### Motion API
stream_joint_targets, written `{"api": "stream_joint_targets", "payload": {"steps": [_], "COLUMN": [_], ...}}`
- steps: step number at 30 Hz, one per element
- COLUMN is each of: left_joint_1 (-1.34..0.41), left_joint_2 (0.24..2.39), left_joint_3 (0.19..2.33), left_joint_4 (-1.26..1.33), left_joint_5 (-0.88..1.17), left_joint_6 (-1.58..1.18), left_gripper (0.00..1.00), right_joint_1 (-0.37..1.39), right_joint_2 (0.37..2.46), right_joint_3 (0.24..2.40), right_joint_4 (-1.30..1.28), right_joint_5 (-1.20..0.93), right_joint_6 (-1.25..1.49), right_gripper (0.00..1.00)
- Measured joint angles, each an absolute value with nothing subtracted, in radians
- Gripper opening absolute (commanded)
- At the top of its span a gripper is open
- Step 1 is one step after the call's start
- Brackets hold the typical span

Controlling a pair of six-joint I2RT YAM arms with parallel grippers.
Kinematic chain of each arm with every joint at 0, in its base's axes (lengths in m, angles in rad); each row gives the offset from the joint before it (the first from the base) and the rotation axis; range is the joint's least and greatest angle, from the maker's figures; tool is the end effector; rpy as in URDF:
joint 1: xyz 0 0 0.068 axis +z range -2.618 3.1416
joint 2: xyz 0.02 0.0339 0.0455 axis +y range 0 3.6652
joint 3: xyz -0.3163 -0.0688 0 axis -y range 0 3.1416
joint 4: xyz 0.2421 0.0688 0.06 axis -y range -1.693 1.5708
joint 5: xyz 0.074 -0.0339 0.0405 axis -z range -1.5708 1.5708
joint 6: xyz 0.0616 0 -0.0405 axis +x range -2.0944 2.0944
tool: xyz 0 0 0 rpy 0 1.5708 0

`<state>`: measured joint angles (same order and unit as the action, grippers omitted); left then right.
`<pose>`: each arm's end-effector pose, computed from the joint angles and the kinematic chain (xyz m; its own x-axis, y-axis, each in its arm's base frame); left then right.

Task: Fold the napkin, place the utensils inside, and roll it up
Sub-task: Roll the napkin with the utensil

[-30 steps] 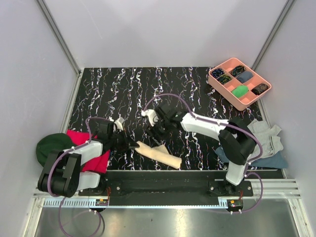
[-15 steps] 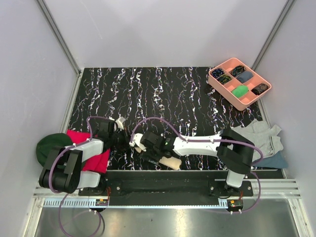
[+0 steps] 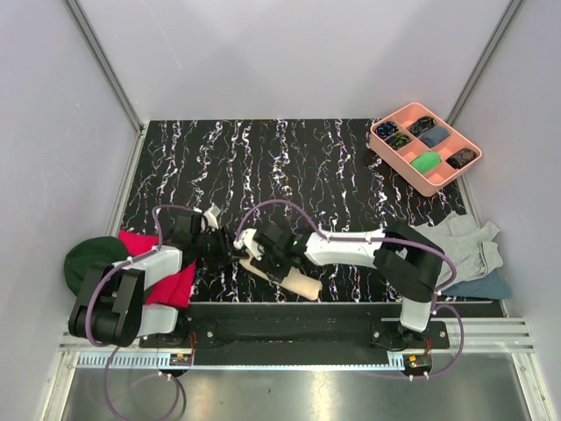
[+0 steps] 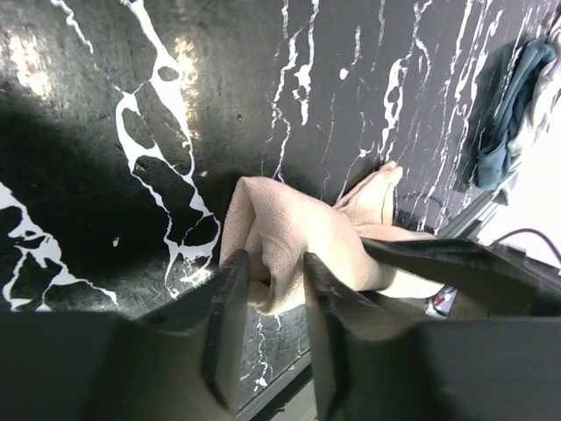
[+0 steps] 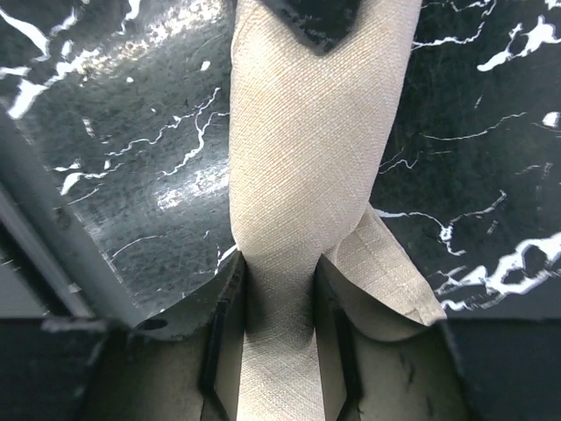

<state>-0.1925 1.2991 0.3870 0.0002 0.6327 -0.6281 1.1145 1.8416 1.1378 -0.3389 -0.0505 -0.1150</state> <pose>0.1957 -0.0753 0.1657 -0.9274 -0.3020 -0.2207 -0.0437 0.6733 -0.7381 0.1718 0.3571 0.1903 -0.2739 -0.8182 -0.5056 -0.9454 0.3255 -0.0145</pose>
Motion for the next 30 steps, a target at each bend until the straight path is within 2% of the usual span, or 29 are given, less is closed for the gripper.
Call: {"api": "stream_joint_targets", "payload": {"steps": [5, 15, 24, 27, 30], "left_joint_1": [-0.187, -0.187, -0.187, -0.187, -0.187], "left_joint_2": [1.215, 1.084, 1.079, 1.079, 1.082], "left_joint_3": [0.387, 0.360, 0.287, 0.272, 0.270], "left_joint_4": [-0.013, -0.008, 0.031, 0.054, 0.074], "left_joint_5": [0.617, 0.598, 0.625, 0.632, 0.633], "left_joint_6": [-0.618, -0.612, -0.631, -0.639, -0.644], "left_gripper": [0.46, 0.45, 0.42, 0.40, 0.32], "right_joint_1": [0.995, 0.835, 0.764, 0.750, 0.744], "right_joint_2": [1.852, 1.985, 2.116, 2.147, 2.162], "right_joint_3": [1.139, 1.177, 1.237, 1.251, 1.258], "right_joint_4": [-0.336, -0.343, -0.358, -0.364, -0.365], "right_joint_5": [-0.313, -0.813, -1.065, -1.113, -1.139], "right_joint_6": [-0.093, -0.054, -0.034, -0.027, -0.023], "right_gripper": [0.31, 0.29, 0.28, 0.28, 0.29]}}
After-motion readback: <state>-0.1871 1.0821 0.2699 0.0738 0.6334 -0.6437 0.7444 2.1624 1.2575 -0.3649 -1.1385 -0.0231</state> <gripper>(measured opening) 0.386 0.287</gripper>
